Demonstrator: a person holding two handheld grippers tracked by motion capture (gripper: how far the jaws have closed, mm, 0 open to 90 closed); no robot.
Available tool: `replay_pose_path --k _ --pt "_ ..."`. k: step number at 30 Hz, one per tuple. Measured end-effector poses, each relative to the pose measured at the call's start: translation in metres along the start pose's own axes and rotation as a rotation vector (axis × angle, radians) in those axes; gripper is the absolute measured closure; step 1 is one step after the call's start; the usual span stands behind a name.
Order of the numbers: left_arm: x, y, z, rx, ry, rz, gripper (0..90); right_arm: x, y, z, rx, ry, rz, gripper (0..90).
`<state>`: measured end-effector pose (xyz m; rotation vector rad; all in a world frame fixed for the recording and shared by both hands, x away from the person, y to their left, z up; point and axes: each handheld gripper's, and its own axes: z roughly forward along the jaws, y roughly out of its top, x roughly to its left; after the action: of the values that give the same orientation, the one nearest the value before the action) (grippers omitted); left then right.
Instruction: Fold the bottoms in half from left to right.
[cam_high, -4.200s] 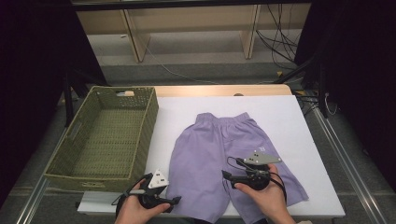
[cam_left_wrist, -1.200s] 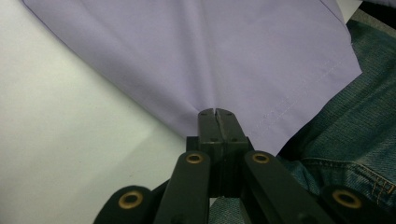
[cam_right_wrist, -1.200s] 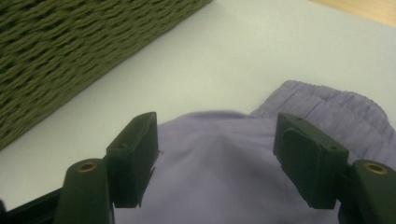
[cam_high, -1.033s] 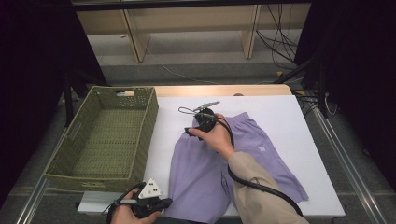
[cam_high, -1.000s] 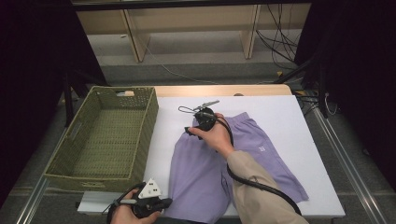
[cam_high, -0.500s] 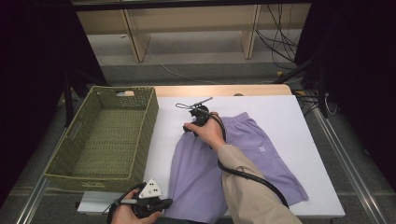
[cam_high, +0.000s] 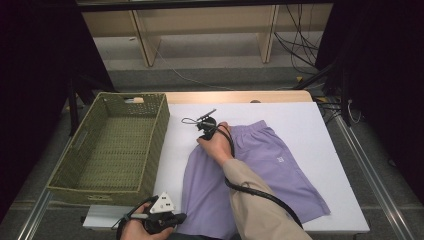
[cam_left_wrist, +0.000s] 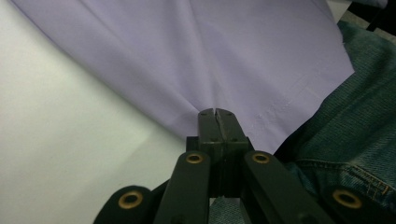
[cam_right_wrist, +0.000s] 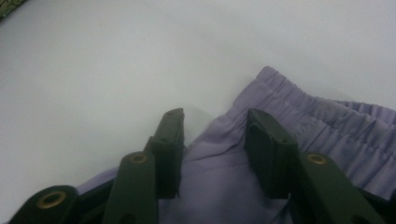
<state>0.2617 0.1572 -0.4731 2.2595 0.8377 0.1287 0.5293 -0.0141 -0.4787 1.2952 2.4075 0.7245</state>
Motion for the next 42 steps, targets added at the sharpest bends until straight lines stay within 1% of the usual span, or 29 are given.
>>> replay_pose_path --k 5,7,11,14,15,17,18,19,21,22,23,28,29,31,35,42 --pt "-0.001 0.0 0.0 -0.003 -0.004 0.011 90.0 -0.002 0.002 0.0 0.01 -0.017 0.028 74.5" --pt "-0.001 0.0 0.0 -0.013 -0.005 0.015 90.0 -0.004 0.001 0.0 0.009 -0.017 0.04 80.6" --pt "-0.001 0.0 0.0 -0.023 -0.013 0.021 90.0 -0.008 -0.001 0.0 -0.006 -0.002 0.073 88.6" --pt "-0.002 0.001 -0.001 -0.036 -0.019 0.026 90.0 -0.01 -0.002 0.0 -0.014 0.01 0.108 89.6" --pt "-0.001 0.001 -0.001 -0.038 -0.024 0.022 90.0 -0.01 -0.003 0.0 -0.016 0.011 0.113 89.8" --pt "0.0 0.001 -0.004 -0.052 -0.047 -0.002 90.0 -0.011 -0.003 -0.001 -0.021 0.013 0.116 90.0" --pt "0.0 0.002 -0.005 -0.068 -0.06 -0.014 90.0 -0.011 -0.003 -0.001 -0.023 0.016 0.119 90.0" --pt "0.0 0.003 -0.007 -0.082 -0.065 -0.015 90.0 -0.012 -0.003 -0.001 -0.023 0.021 0.123 90.0" --pt "0.0 0.004 -0.012 -0.119 -0.077 -0.021 90.0 -0.015 -0.003 -0.002 -0.019 0.045 0.141 90.0" --pt "0.0 0.005 -0.015 -0.146 -0.086 -0.023 90.0 -0.016 -0.002 -0.003 -0.027 0.054 0.146 90.0" --pt "-0.001 0.006 -0.017 -0.159 -0.088 -0.023 90.0 -0.017 -0.001 -0.005 -0.035 0.062 0.149 90.0" --pt "-0.002 0.011 -0.031 -0.248 -0.107 -0.033 90.0 -0.015 0.009 -0.017 -0.077 0.085 0.139 90.0" --pt "-0.004 0.013 -0.035 -0.267 -0.104 -0.028 90.0 -0.015 0.011 -0.02 -0.09 0.086 0.131 90.0" --pt "-0.005 0.015 -0.04 -0.29 -0.093 -0.016 90.0 -0.014 0.016 -0.027 -0.111 0.087 0.127 90.0" --pt "-0.008 0.018 -0.048 -0.317 -0.084 -0.006 90.0 -0.015 0.024 -0.039 -0.147 0.094 0.127 90.0" --pt "-0.008 0.023 -0.062 -0.36 -0.07 0.005 90.0 -0.014 0.035 -0.053 -0.194 0.098 0.124 90.0"
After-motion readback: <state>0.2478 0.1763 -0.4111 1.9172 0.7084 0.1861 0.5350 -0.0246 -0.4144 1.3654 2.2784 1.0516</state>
